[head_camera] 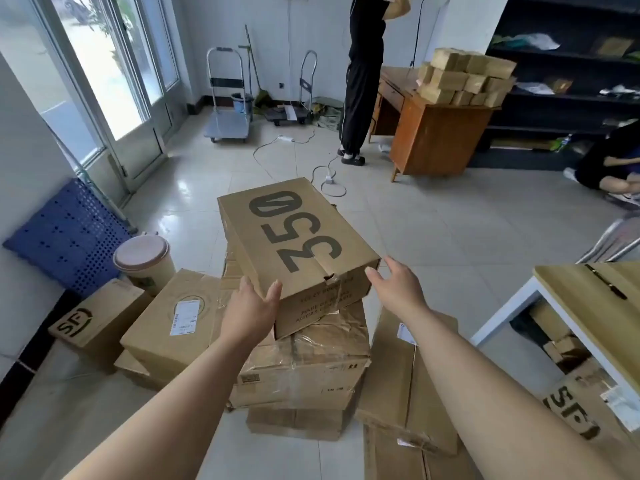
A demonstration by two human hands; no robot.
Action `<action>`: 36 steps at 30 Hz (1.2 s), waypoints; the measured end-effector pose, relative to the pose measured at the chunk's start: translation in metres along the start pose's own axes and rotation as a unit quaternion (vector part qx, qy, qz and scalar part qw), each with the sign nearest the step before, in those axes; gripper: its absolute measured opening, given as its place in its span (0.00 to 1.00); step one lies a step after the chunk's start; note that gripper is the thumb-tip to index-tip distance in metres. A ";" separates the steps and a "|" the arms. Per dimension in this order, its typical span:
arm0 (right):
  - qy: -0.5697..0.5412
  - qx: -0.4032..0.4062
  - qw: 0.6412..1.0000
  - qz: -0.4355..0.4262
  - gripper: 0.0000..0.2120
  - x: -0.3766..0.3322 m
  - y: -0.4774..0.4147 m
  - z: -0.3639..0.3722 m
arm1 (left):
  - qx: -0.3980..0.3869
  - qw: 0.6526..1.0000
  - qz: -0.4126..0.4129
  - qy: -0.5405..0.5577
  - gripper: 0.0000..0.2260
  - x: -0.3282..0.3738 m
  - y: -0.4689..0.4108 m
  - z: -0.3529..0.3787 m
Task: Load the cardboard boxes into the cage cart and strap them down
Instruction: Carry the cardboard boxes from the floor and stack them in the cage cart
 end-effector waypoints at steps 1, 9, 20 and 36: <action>-0.015 0.000 1.000 0.005 0.30 0.000 -0.007 0.002 | -0.002 1.000 -0.008 0.012 0.28 0.001 -0.005 0.003; -0.103 -0.067 0.992 0.014 0.27 0.015 -0.055 0.016 | 0.000 0.992 -0.056 0.115 0.19 -0.021 -0.043 0.043; -0.216 -0.075 0.973 0.024 0.16 0.019 -0.061 0.039 | 0.035 0.971 -0.079 0.221 0.18 -0.037 -0.033 0.029; -0.246 -0.183 0.951 -0.037 0.10 -0.176 -0.043 0.193 | 0.165 0.921 -0.136 0.327 0.16 -0.167 -0.057 -0.147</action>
Point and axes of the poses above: each hand's wrist, its own y-axis away from the middle knuckle, its own z-axis out of the palm, x = y × z, the point moved 3 cm from there along -y, towards the middle knuckle
